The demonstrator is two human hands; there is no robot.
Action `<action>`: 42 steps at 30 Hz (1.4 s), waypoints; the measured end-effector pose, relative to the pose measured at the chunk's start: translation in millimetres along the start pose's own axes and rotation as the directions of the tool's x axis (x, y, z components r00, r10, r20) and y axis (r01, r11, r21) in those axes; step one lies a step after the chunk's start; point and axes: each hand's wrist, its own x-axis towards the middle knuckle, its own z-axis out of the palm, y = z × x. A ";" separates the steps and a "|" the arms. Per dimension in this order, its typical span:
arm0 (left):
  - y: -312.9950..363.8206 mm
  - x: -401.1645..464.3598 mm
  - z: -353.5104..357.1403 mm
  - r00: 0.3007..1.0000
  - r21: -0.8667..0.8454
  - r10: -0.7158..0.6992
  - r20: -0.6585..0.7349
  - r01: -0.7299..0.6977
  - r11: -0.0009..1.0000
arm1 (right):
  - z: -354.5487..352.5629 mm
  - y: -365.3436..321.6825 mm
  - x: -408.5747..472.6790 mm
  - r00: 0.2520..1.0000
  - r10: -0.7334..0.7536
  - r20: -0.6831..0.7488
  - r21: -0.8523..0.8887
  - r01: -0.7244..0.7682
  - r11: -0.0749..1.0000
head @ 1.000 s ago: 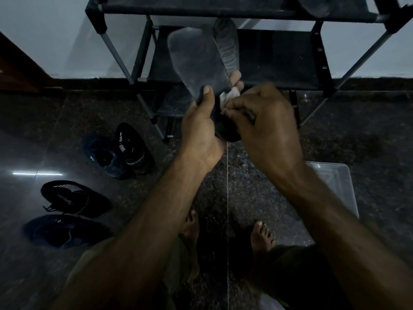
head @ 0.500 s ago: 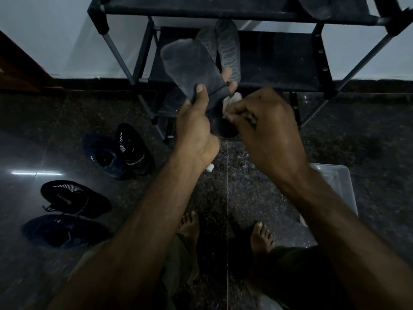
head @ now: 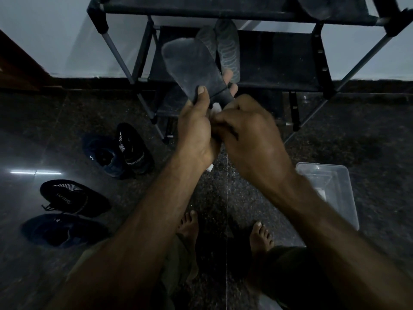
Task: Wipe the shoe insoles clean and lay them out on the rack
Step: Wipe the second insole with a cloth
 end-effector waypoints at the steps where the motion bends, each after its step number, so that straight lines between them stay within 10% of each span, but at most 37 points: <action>1: 0.1 0.2 -0.5 1.000 0.001 0.001 0.003 -0.001 1.000 | 0.9 -2.1 0.0 0.999 -0.026 0.021 0.002 0.026 1.000; 42: -11.3 -10.1 9.5 0.991 -0.003 -0.130 0.011 0.130 0.991 | -12.6 17.6 8.8 0.992 0.075 -0.106 -0.039 -0.080 0.996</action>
